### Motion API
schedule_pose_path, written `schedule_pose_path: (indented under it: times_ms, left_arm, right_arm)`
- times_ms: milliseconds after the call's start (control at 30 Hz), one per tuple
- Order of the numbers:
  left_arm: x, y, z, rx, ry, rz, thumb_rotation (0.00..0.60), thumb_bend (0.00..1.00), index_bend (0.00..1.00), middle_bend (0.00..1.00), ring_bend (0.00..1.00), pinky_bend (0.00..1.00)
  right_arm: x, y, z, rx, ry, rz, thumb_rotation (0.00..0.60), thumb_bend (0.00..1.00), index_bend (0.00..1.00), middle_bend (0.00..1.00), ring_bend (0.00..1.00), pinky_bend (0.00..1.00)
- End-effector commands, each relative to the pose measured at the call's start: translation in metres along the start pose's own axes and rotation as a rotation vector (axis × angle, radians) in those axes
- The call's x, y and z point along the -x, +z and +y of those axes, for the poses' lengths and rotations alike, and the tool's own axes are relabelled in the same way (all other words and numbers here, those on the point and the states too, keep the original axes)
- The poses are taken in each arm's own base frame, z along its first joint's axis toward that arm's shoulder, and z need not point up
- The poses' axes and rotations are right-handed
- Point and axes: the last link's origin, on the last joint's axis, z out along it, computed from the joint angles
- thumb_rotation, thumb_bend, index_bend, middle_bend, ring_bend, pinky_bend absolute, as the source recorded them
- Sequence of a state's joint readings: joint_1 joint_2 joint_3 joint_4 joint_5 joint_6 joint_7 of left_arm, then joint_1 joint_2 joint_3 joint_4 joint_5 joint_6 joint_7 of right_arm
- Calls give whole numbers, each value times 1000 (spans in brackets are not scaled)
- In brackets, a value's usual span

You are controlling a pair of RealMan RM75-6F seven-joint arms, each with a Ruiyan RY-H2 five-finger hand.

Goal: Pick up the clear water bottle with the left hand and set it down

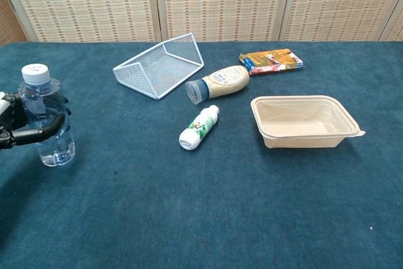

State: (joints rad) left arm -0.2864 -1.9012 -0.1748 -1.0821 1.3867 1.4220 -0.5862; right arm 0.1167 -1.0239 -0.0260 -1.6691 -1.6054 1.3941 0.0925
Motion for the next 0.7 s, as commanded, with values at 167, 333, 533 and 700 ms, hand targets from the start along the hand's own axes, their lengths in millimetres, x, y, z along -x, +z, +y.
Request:
schedule_pose_path:
  times_ms: [167,333,533,700]
  left_arm:
    - [0,-2,0,37,22,-53,600,469,26,147,161,282]
    - [0,-4,0,39,39,-85,600,425,0,16,62,207]
    - [-5,-3,4,61,51,-101,600,414,0,0,13,191]
    - [-16,4,14,115,103,-94,600,404,0,0,0,166]
  right_arm:
    - [0,0,0,0,-1,-4,600,164,0,161,0,151]
    - [0,0,0,1,-2,-2,600,163,0,161,0,151]
    - [1,0,0,2,-3,-7,600,163,0,161,0,151]
    - [1,1,0,3,-5,-11,600,163,0,161,0,151]
